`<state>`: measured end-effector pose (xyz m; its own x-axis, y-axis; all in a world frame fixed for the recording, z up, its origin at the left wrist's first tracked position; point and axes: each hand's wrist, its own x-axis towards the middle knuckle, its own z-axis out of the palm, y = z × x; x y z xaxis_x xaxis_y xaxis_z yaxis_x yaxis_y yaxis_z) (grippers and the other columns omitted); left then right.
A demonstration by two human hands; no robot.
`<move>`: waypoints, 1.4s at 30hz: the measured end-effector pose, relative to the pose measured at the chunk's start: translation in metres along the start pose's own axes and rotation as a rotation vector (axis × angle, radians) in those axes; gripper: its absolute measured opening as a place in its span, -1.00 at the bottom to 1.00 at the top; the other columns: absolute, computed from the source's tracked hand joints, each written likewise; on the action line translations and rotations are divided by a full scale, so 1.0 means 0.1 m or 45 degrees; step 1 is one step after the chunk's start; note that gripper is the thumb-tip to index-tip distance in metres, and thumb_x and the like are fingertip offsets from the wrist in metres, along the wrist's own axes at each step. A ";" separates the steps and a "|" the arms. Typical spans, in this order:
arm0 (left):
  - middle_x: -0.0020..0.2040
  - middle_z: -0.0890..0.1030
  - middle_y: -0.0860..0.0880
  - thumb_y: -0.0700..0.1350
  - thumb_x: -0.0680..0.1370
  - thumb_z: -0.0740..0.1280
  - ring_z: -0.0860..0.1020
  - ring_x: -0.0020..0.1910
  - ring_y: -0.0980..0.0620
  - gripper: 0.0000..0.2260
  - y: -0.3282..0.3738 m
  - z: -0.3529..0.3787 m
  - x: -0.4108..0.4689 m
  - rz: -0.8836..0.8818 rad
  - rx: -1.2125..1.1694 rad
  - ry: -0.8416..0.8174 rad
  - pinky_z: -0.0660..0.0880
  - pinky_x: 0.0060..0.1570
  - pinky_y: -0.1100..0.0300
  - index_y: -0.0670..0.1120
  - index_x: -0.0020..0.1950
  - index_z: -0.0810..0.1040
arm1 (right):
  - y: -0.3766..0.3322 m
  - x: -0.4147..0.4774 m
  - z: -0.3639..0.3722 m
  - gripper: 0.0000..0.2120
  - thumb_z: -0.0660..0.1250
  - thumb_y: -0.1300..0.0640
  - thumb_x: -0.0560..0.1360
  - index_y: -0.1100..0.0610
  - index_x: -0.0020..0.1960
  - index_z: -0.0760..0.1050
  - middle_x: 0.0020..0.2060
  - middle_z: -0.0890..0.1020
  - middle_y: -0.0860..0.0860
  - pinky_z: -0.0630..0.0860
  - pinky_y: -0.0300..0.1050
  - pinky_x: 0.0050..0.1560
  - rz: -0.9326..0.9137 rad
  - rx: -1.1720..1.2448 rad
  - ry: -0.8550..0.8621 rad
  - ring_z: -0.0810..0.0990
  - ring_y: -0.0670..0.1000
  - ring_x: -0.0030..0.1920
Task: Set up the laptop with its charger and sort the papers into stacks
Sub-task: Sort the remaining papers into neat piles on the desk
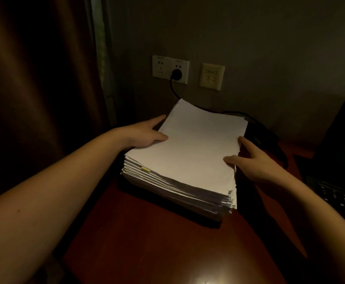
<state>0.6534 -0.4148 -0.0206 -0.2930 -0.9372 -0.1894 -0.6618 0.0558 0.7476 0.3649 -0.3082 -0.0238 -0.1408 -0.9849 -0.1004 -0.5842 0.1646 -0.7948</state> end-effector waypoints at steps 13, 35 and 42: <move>0.54 0.30 0.02 -0.10 0.65 0.32 0.36 0.45 -0.04 -0.39 -0.07 -0.03 0.14 0.014 0.016 -0.012 0.28 0.49 0.09 0.13 0.63 0.12 | -0.08 0.11 0.07 -0.25 0.41 0.12 0.54 -0.05 0.61 0.09 0.55 0.24 0.06 0.45 -0.11 0.06 0.043 0.134 0.037 0.51 0.12 0.24; 0.61 0.20 -0.01 -0.09 0.68 0.25 0.28 0.52 -0.05 -0.48 -0.01 -0.09 0.16 -0.023 0.176 -0.130 0.22 0.53 0.05 0.18 0.60 0.19 | -0.12 0.17 0.17 -0.22 0.43 0.10 0.51 0.02 0.60 0.09 0.48 0.34 0.08 0.46 -0.11 0.04 0.071 0.168 0.088 0.51 0.05 0.08; 0.63 0.13 -0.11 -0.03 0.69 0.15 0.22 0.56 -0.17 -0.48 0.49 0.02 -0.05 -0.065 0.594 -0.011 0.22 0.44 0.05 0.05 0.65 0.09 | -0.29 -0.01 0.03 -0.31 0.35 0.04 0.59 0.19 0.57 0.09 0.39 0.40 0.03 0.53 -0.34 0.00 0.020 -0.047 -0.056 0.58 -0.03 -0.01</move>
<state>0.6211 -0.4071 0.0160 -0.2567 -0.9399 -0.2253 -0.9144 0.1607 0.3716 0.3849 -0.3118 -0.0024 -0.1158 -0.9834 -0.1397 -0.6113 0.1814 -0.7703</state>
